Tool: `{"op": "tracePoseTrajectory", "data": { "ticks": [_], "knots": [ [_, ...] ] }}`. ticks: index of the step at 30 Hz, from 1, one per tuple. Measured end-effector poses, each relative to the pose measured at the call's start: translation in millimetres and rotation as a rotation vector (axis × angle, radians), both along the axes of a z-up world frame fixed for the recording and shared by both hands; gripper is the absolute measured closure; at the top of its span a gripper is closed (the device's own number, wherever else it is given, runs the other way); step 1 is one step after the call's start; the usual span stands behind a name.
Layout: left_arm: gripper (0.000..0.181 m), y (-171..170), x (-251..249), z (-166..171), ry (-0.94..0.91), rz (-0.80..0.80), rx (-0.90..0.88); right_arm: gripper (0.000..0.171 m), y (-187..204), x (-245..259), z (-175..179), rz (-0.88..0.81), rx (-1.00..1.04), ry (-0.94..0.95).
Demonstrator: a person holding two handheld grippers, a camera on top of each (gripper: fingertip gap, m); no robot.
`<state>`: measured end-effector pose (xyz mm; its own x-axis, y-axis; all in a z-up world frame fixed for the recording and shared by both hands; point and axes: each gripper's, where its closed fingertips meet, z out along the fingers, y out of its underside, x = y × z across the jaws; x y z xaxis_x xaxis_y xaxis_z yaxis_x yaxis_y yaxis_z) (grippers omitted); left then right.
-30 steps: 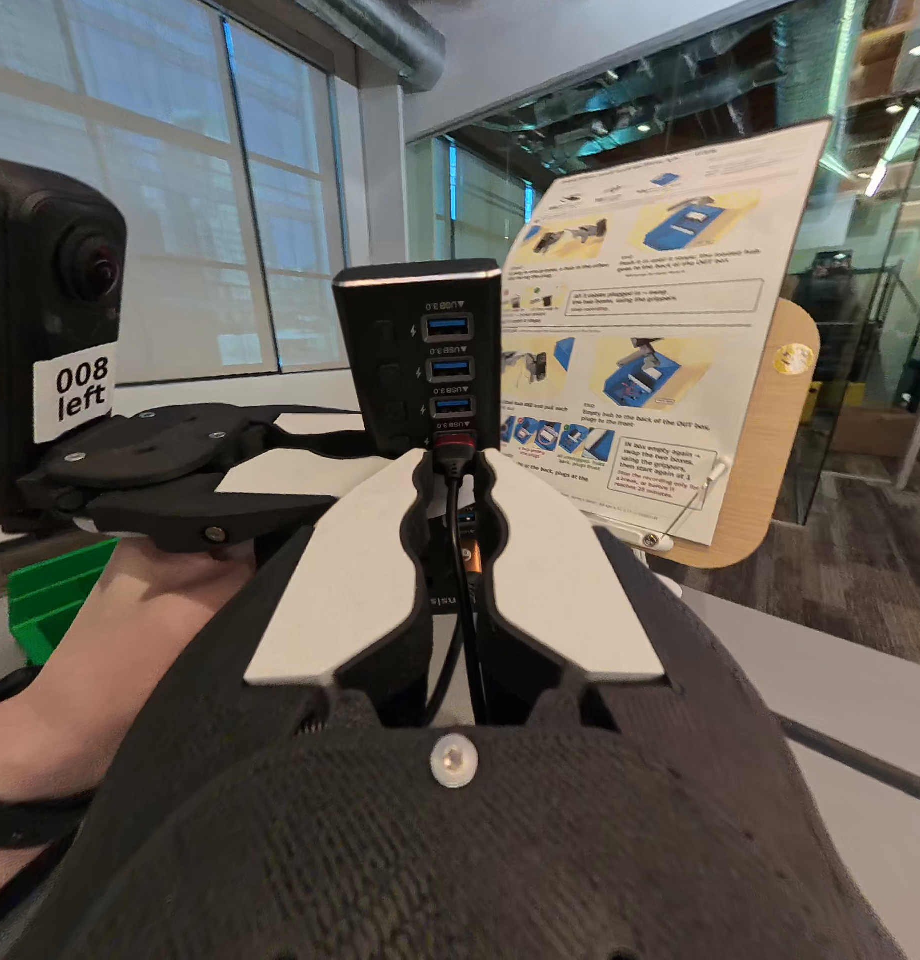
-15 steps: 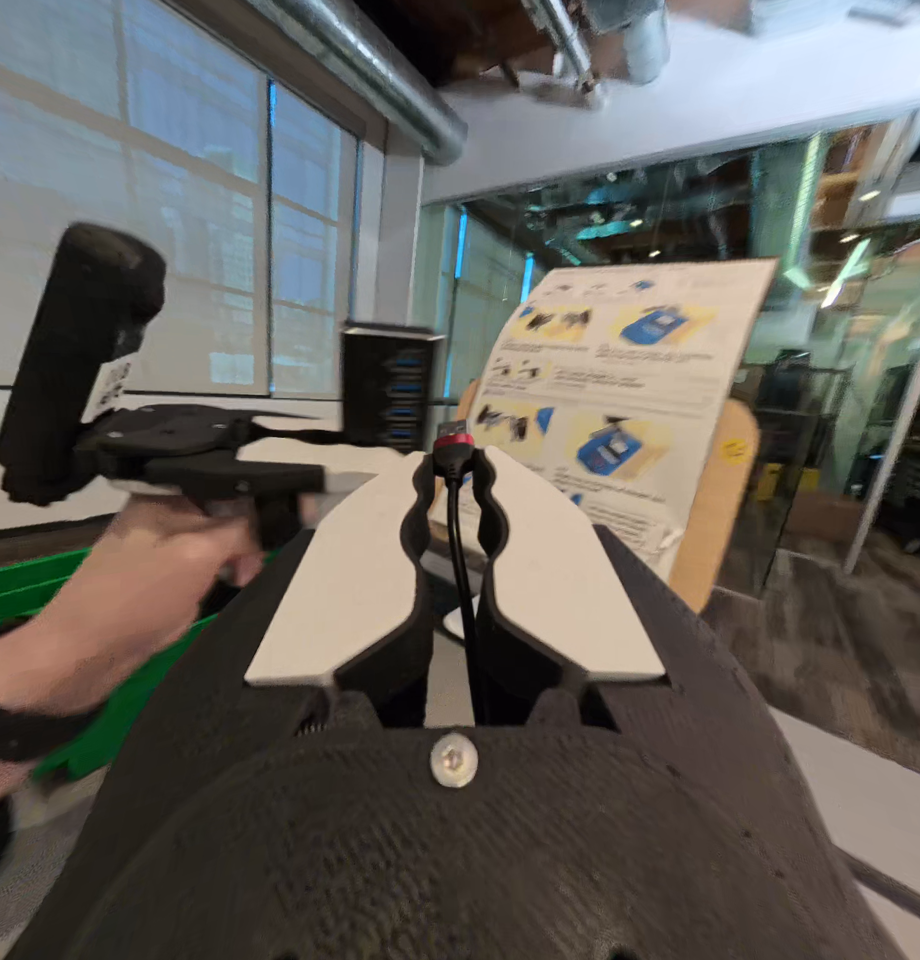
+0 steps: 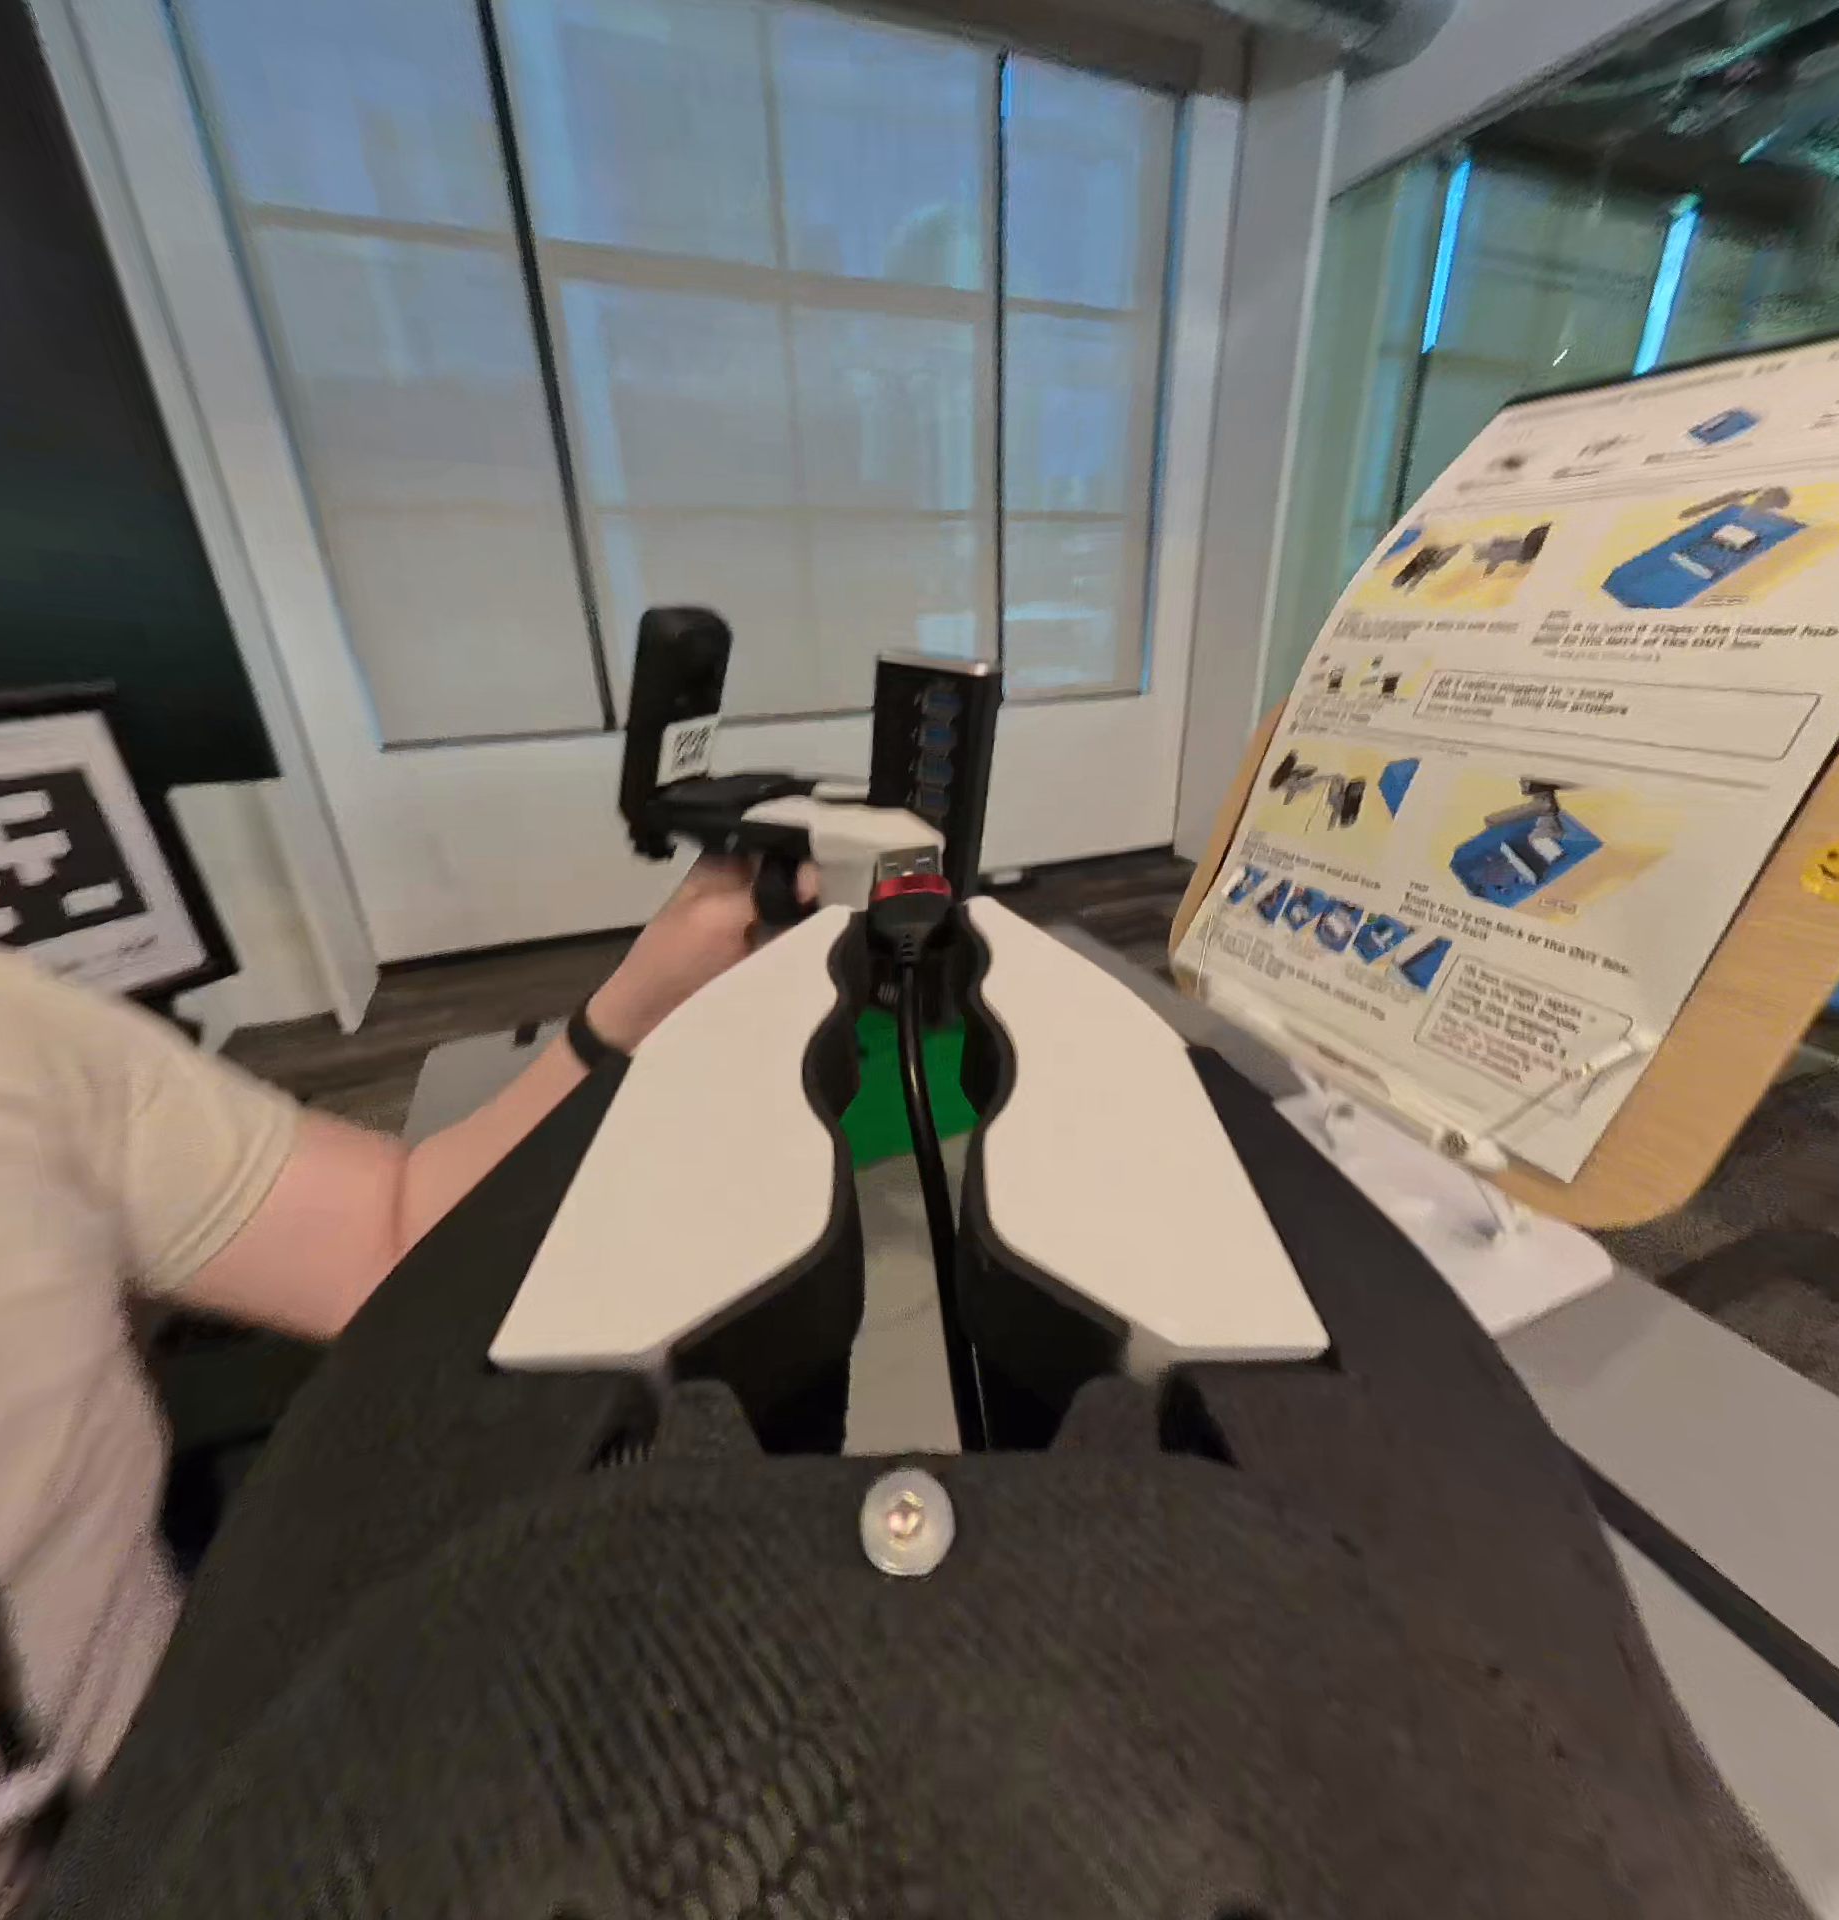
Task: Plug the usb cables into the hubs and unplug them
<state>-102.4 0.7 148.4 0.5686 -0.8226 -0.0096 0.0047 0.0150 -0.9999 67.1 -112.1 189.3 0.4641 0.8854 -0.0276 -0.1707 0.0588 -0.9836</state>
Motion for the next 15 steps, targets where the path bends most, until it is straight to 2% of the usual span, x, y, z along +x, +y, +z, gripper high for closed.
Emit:
{"op": "tracePoseTrajectory", "data": {
  "ticks": [2,5,9,13,15],
  "knots": [
    [0.153,-1.9,-0.4,1.7,-0.009,-0.014,-0.003,0.156,-14.4,29.8,-10.4,-0.044,-0.013,-0.096],
    [0.153,-3.5,-1.0,3.1,-0.012,-0.021,-0.004,0.155,-9.9,82.2,-21.6,-0.268,-0.019,-0.160],
    [0.153,-3.9,-0.5,3.4,-0.007,-0.014,0.003,0.155,-1.4,128.7,-47.0,-0.381,-0.098,-0.192],
    [0.153,-3.6,4.4,-0.4,0.011,-0.018,-0.002,0.155,14.4,165.2,-80.0,-0.441,-0.225,-0.179],
    [0.153,-4.1,7.4,-3.0,0.024,-0.023,-0.006,0.155,12.1,169.4,-98.7,-0.397,-0.277,-0.205]
  ]
}}
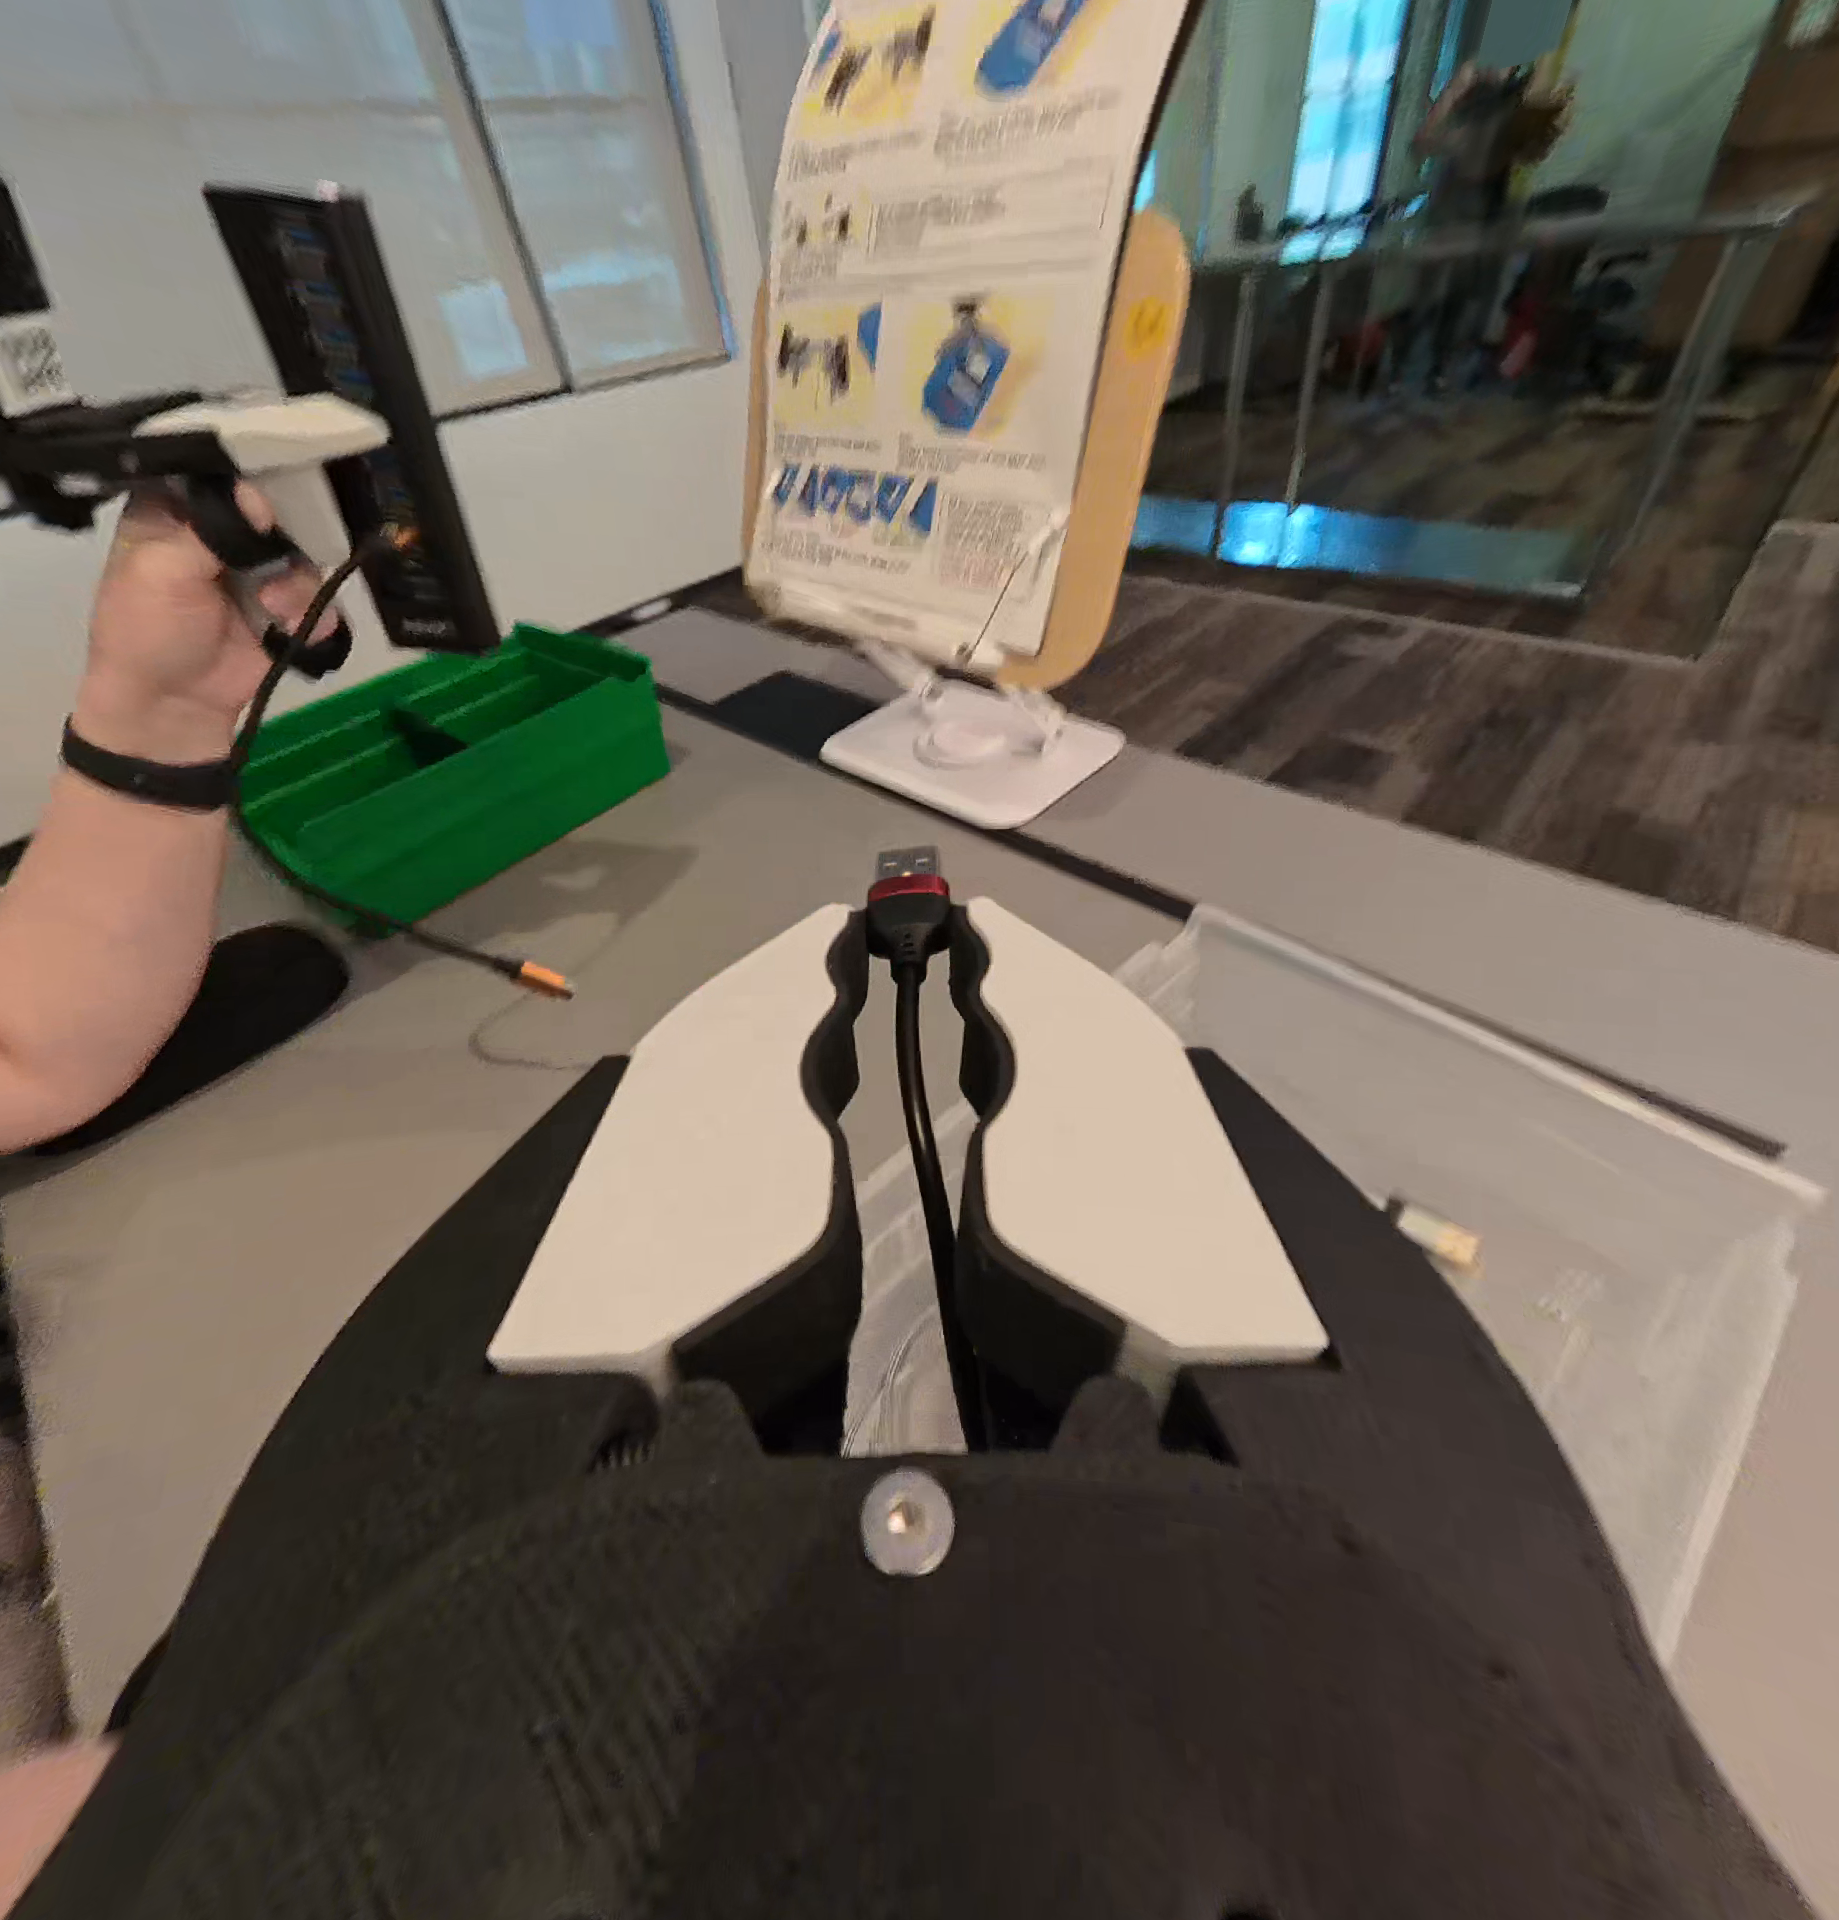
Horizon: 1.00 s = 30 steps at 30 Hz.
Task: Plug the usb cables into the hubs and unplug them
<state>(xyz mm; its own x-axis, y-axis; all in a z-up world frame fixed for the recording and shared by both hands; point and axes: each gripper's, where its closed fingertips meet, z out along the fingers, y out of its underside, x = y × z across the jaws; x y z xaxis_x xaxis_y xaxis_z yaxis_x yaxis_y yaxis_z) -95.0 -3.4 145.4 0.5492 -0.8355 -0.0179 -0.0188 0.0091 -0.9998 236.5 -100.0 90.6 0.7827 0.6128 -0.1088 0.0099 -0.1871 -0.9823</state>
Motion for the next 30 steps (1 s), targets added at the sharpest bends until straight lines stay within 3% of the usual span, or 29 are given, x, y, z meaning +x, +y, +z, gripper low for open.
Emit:
{"op": "tracePoseTrajectory", "data": {
  "ticks": [6,13,22,27,30],
  "knots": [
    [0.153,-1.2,7.0,-4.5,0.013,-0.019,-0.009,0.155,-10.4,-1.6,-51.0,0.140,-0.093,-0.124],
    [0.153,-3.6,15.2,-9.7,0.035,-0.044,-0.017,0.155,3.1,1.5,-84.2,0.189,-0.201,-0.065],
    [0.153,-2.0,19.2,-14.5,0.053,-0.047,-0.025,0.155,-0.2,12.5,-183.8,0.173,-0.697,-0.211],
    [0.153,-3.3,21.3,-15.9,0.062,-0.052,-0.025,0.155,-12.4,3.6,-217.6,0.230,-0.911,-0.240],
    [0.153,-5.2,19.9,-13.2,0.054,-0.057,-0.023,0.154,-12.0,-1.7,-217.1,0.246,-0.933,-0.180]
  ]
}}
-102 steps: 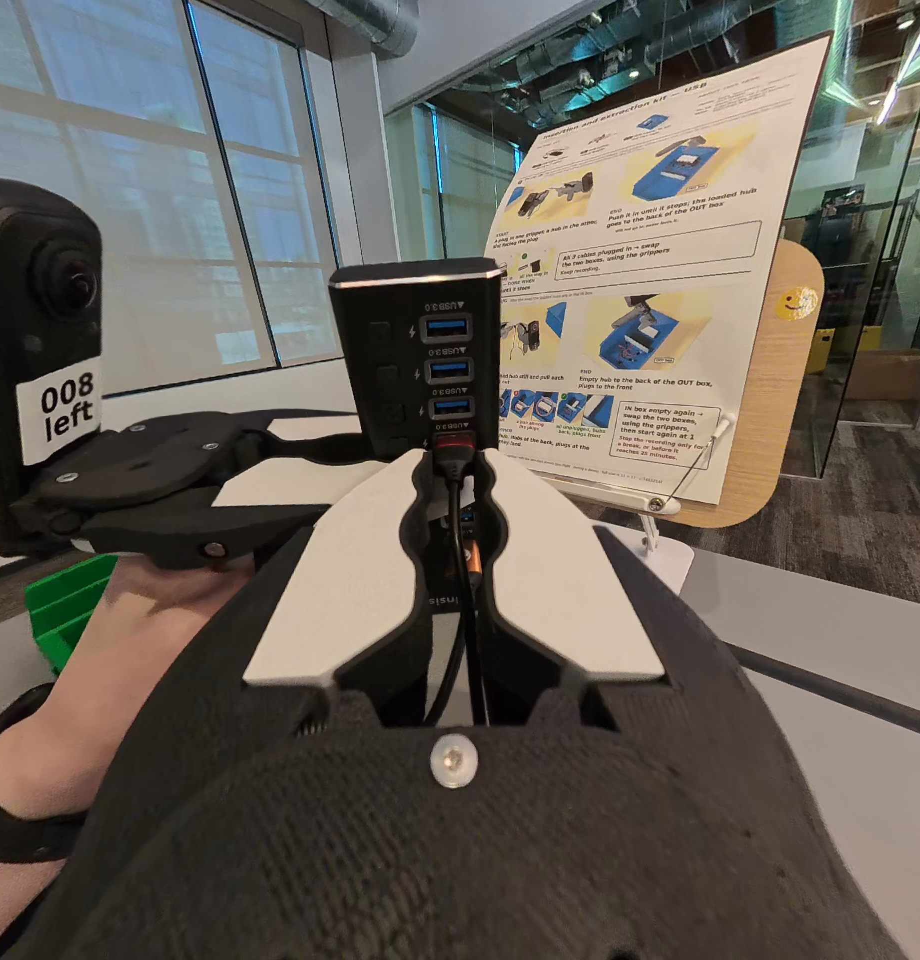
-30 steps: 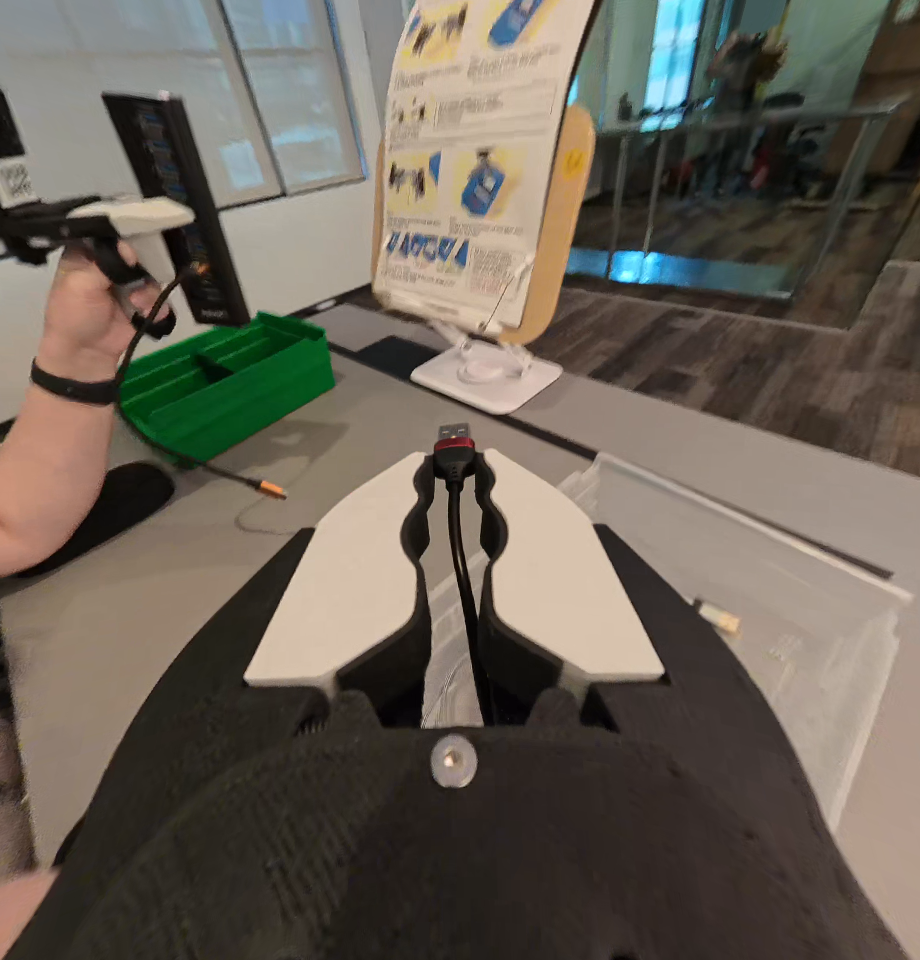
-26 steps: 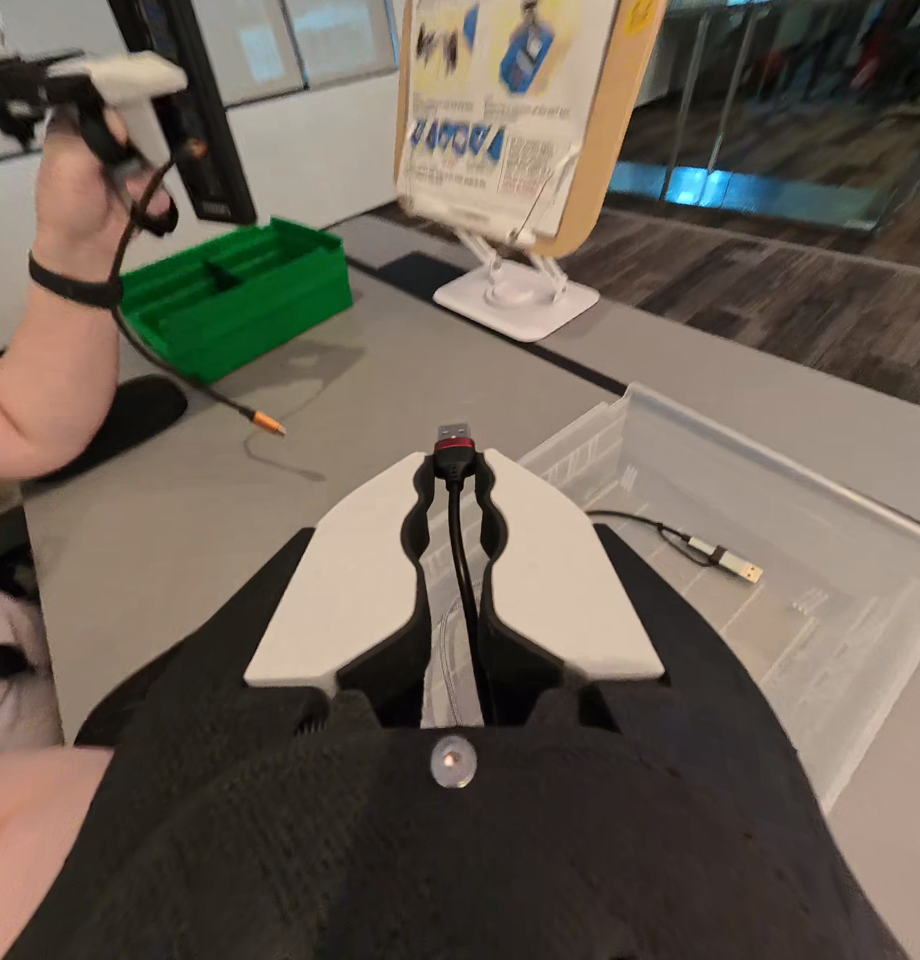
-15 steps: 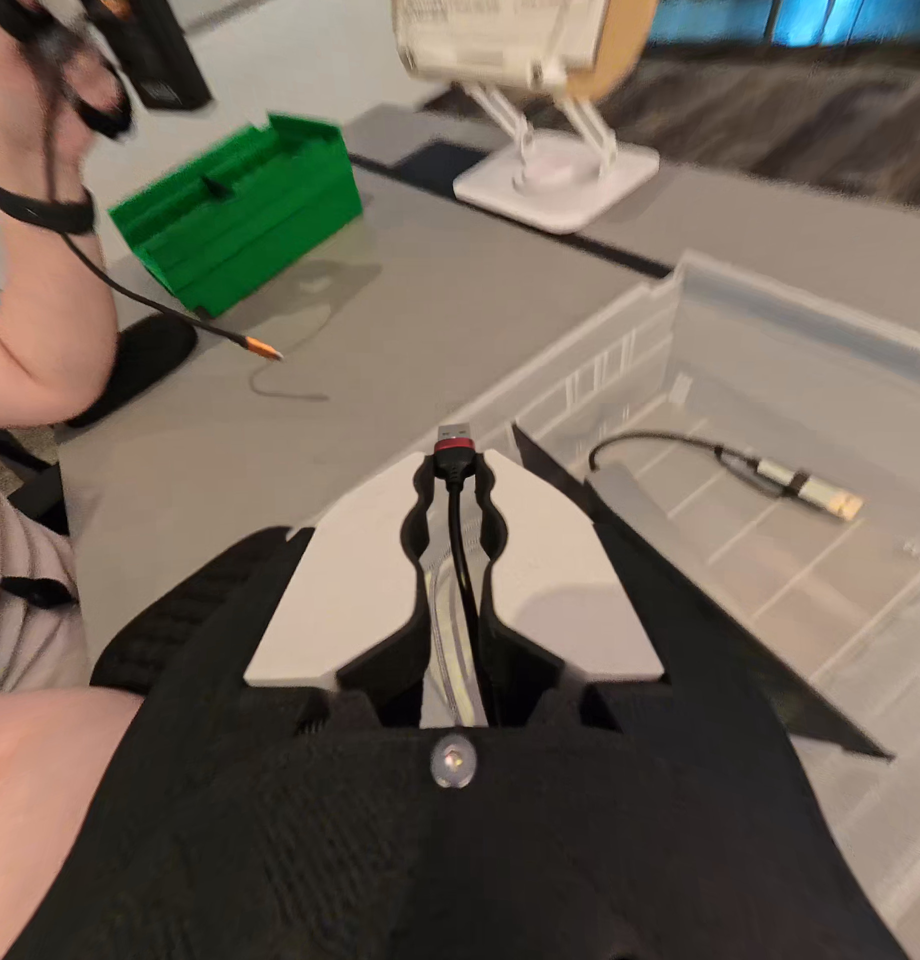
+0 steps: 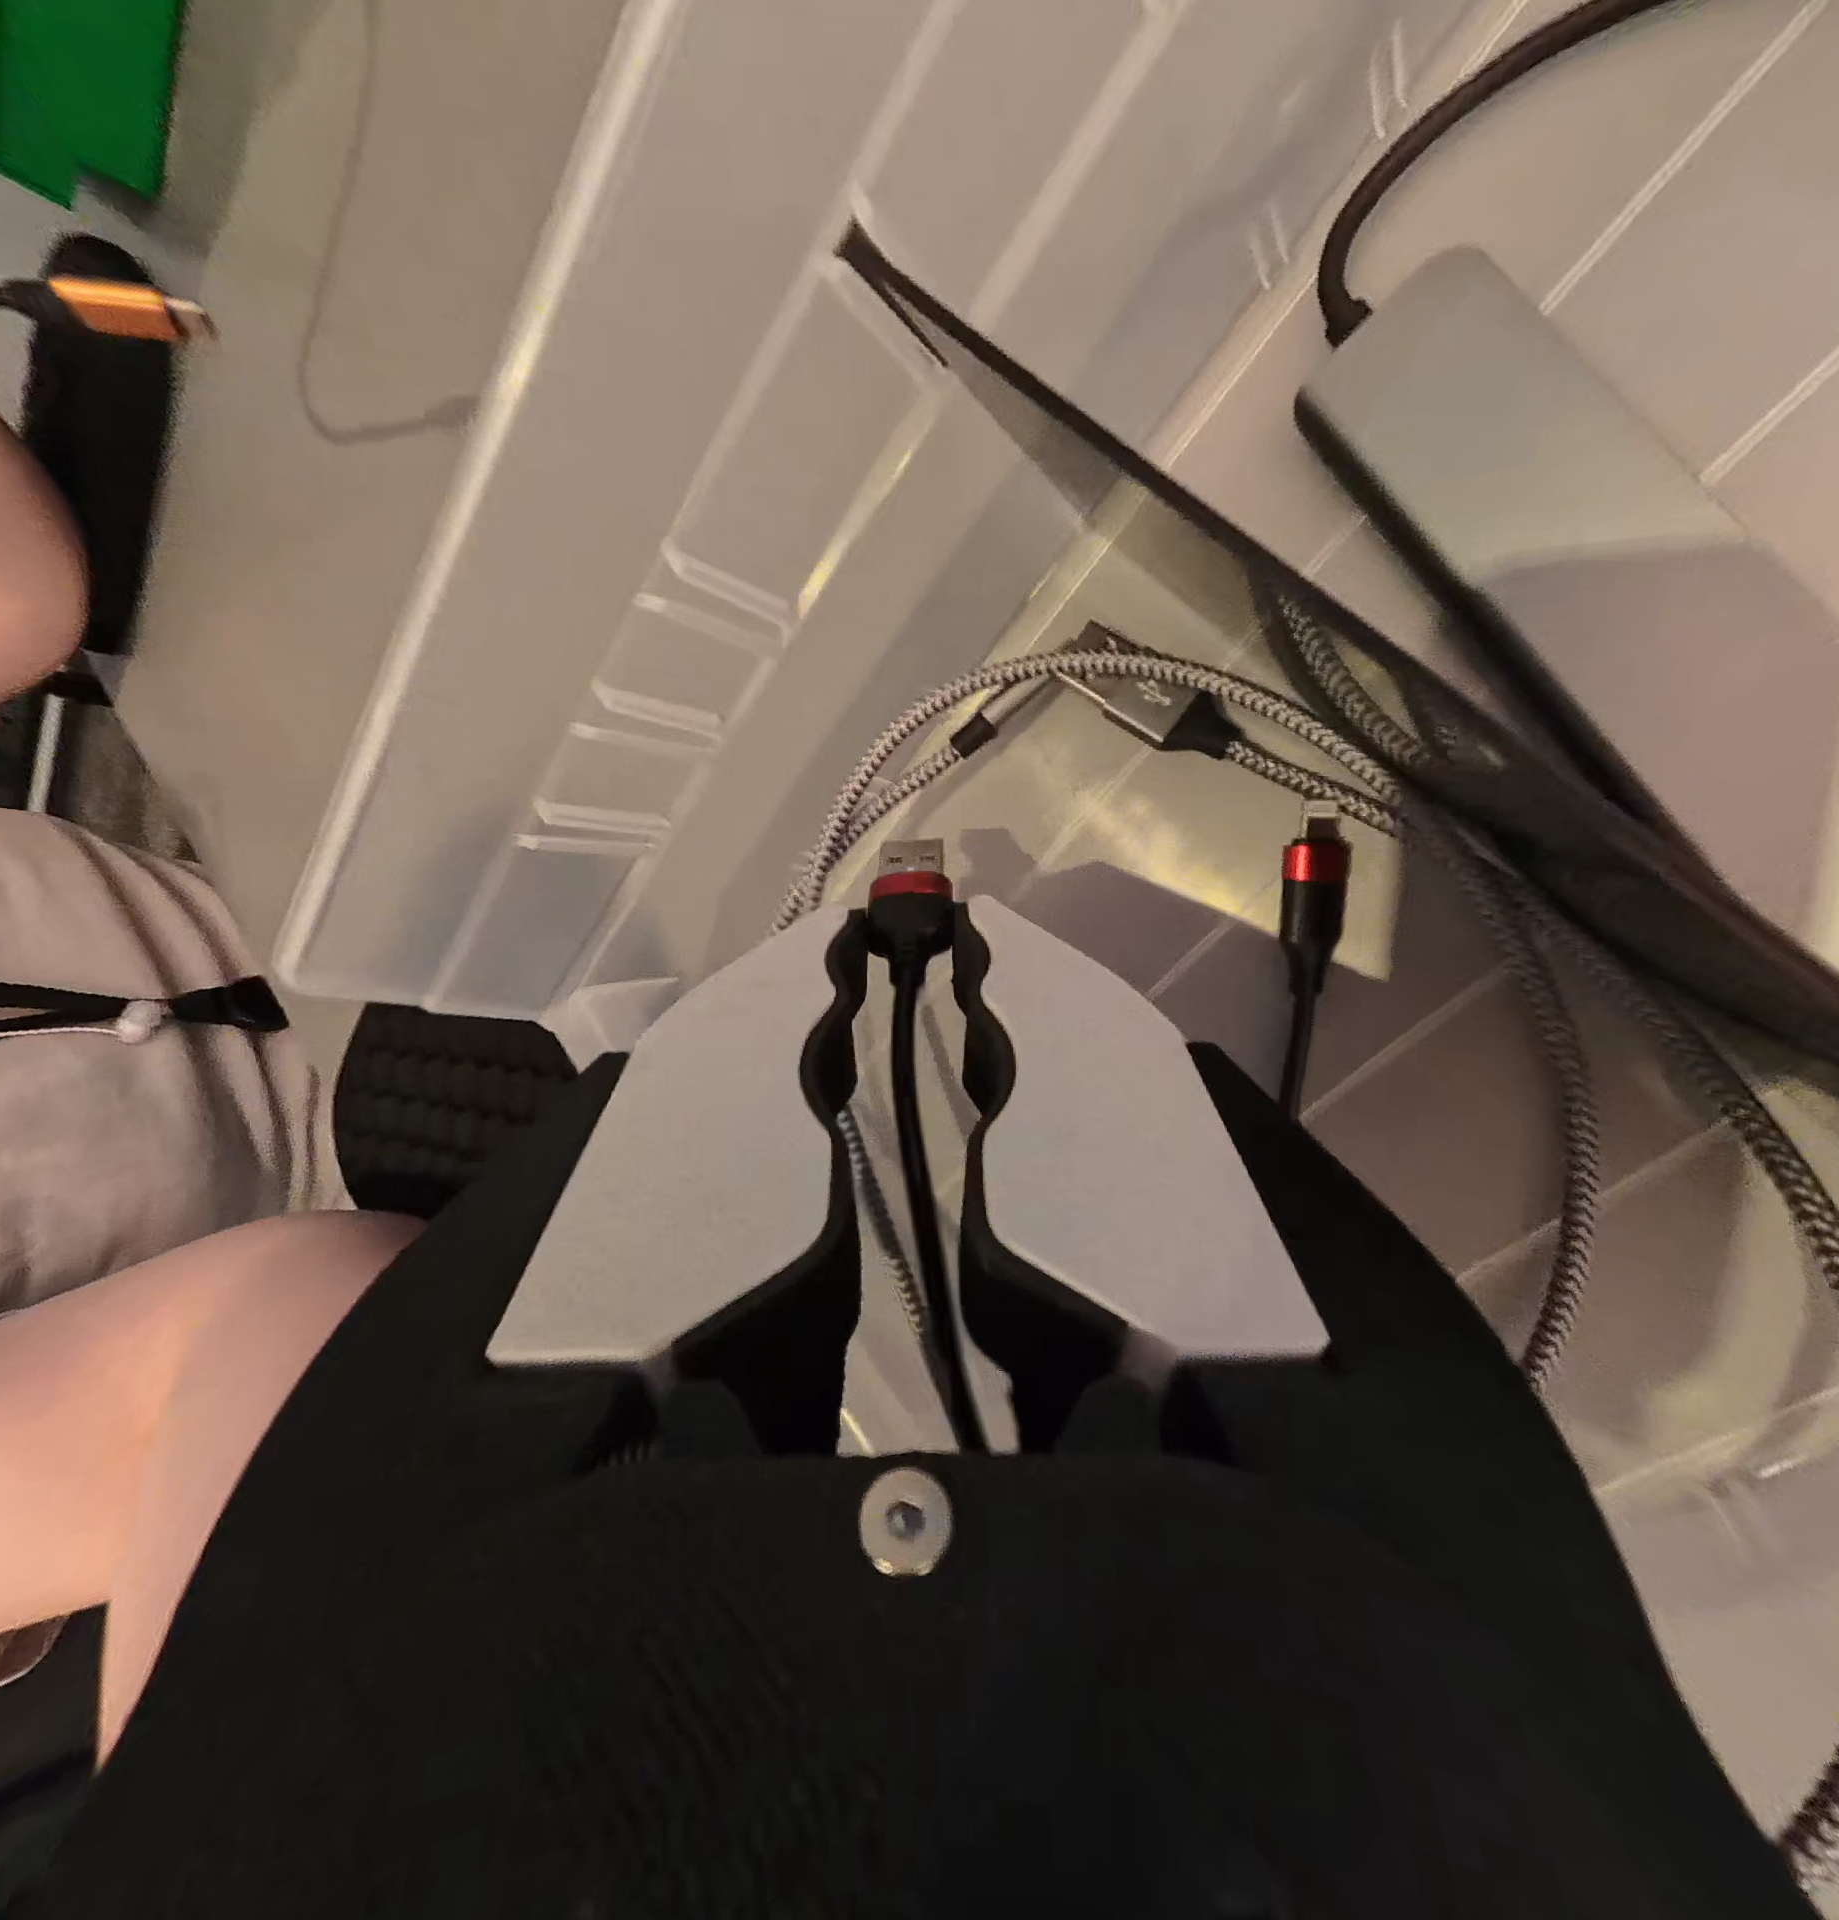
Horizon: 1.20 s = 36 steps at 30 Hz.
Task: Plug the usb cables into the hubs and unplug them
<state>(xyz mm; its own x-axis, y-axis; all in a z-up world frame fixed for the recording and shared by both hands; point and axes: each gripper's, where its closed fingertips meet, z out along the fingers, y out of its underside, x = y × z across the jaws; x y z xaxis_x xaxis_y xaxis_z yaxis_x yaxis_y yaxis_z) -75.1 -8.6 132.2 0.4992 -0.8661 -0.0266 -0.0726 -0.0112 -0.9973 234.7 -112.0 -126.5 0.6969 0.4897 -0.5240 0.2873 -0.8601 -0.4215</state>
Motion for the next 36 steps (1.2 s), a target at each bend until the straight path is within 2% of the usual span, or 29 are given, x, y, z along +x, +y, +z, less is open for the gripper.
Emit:
{"op": "tracePoseTrajectory", "data": {
  "ticks": [3,7,11,14,17,19,20,23,25,28,30,31,32,36],
  "knots": [
    [0.153,-1.3,-2.1,2.7,-0.022,-0.015,-0.012,0.146,1.0,-1.8,21.7,-0.029,0.071,0.077],
    [0.153,-0.3,-5.1,4.4,-0.043,-0.020,-0.024,0.138,5.7,15.9,57.6,-0.132,0.254,0.017],
    [0.153,-1.2,-5.6,7.0,-0.080,-0.042,-0.037,0.130,32.4,9.3,129.3,-0.196,0.613,-0.102],
    [0.153,-6.6,-0.1,7.6,-0.134,-0.124,-0.090,0.123,53.9,-49.9,206.0,-0.123,0.964,-0.034],
    [0.154,-13.5,5.8,9.2,-0.205,-0.226,-0.161,0.121,55.8,-142.3,257.3,0.028,1.175,0.228],
    [0.153,-17.0,7.8,10.2,-0.236,-0.277,-0.196,0.120,55.7,-200.8,258.0,0.137,1.157,0.370],
    [0.153,-18.3,8.2,10.8,-0.249,-0.296,-0.210,0.120,57.6,-224.3,248.8,0.189,1.125,0.383],
    [0.153,-21.7,8.0,12.9,-0.274,-0.337,-0.235,0.120,73.0,-265.2,225.6,0.194,1.060,0.406],
    [0.153,-24.7,8.3,14.2,-0.280,-0.361,-0.243,0.119,66.6,-284.9,220.2,0.230,0.941,0.572],
    [0.153,-29.8,11.3,15.4,-0.281,-0.391,-0.245,0.119,60.8,-303.3,216.1,0.256,0.759,0.773],
    [0.153,-32.4,14.4,14.9,-0.275,-0.402,-0.244,0.119,55.9,-314.4,205.0,0.310,0.712,0.778],
    [0.153,-33.3,16.0,14.3,-0.272,-0.406,-0.245,0.122,52.8,-319.0,200.1,0.343,0.712,0.762],
    [0.153,-34.7,17.5,14.2,-0.272,-0.416,-0.248,0.139,49.6,-322.0,196.9,0.374,0.726,0.748],
    [0.152,-43.3,16.5,22.4,-0.289,-0.459,-0.194,0.143,48.1,-319.4,203.7,0.373,0.779,0.793]
  ]
}}
